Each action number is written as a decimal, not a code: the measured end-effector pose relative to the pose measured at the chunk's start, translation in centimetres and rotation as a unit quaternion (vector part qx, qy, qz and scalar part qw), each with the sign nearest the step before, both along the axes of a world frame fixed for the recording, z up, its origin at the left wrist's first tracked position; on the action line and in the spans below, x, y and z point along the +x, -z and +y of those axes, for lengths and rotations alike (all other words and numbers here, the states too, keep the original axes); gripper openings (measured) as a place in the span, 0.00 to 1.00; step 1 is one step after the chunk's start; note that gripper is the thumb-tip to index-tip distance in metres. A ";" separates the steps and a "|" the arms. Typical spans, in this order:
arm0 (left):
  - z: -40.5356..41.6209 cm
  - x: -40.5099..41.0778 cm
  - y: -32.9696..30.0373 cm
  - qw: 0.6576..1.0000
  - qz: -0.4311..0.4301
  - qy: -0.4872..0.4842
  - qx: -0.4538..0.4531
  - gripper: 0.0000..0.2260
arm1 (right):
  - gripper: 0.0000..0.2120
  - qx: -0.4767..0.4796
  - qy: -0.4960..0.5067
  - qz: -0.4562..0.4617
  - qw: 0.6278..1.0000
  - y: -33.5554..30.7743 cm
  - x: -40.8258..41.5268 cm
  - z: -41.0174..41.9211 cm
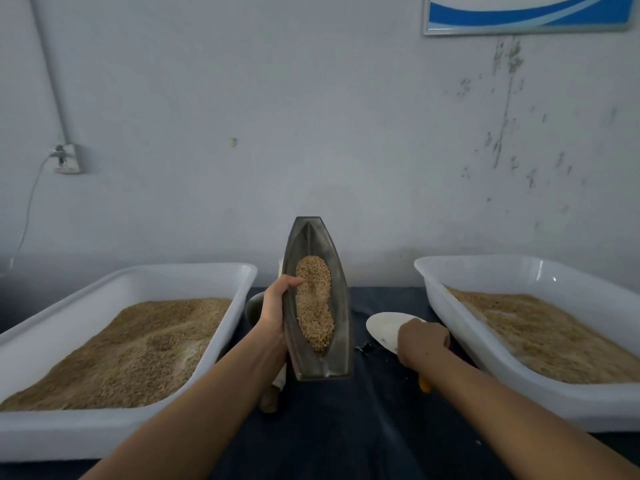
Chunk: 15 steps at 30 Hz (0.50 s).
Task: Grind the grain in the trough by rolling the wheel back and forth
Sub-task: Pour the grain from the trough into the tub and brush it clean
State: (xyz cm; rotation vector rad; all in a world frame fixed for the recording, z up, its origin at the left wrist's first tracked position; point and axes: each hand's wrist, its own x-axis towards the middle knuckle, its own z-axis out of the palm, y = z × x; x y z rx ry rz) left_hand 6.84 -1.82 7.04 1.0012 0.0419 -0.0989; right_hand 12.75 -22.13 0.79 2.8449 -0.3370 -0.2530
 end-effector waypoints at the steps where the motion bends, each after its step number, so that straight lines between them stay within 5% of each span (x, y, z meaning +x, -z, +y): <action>1: 0.2 0.0 -0.2 1.000 -0.002 0.003 -0.005 0.09 | 0.18 -0.002 -0.003 0.010 1.000 -0.3 0.0 0.0; 9: 3.4 -0.2 -3.1 0.998 -0.030 -0.060 0.008 0.09 | 0.31 0.115 -0.119 -0.132 0.977 -7.3 -1.3 2.9; 13: 6.3 0.0 -4.2 0.994 -0.048 -0.095 0.013 0.09 | 0.11 0.307 -0.159 -0.169 0.923 -11.9 -1.2 7.2; 15: 7.9 0.2 -4.5 0.993 -0.052 -0.108 0.012 0.10 | 0.13 0.382 -0.171 -0.191 0.888 -13.5 -1.2 9.5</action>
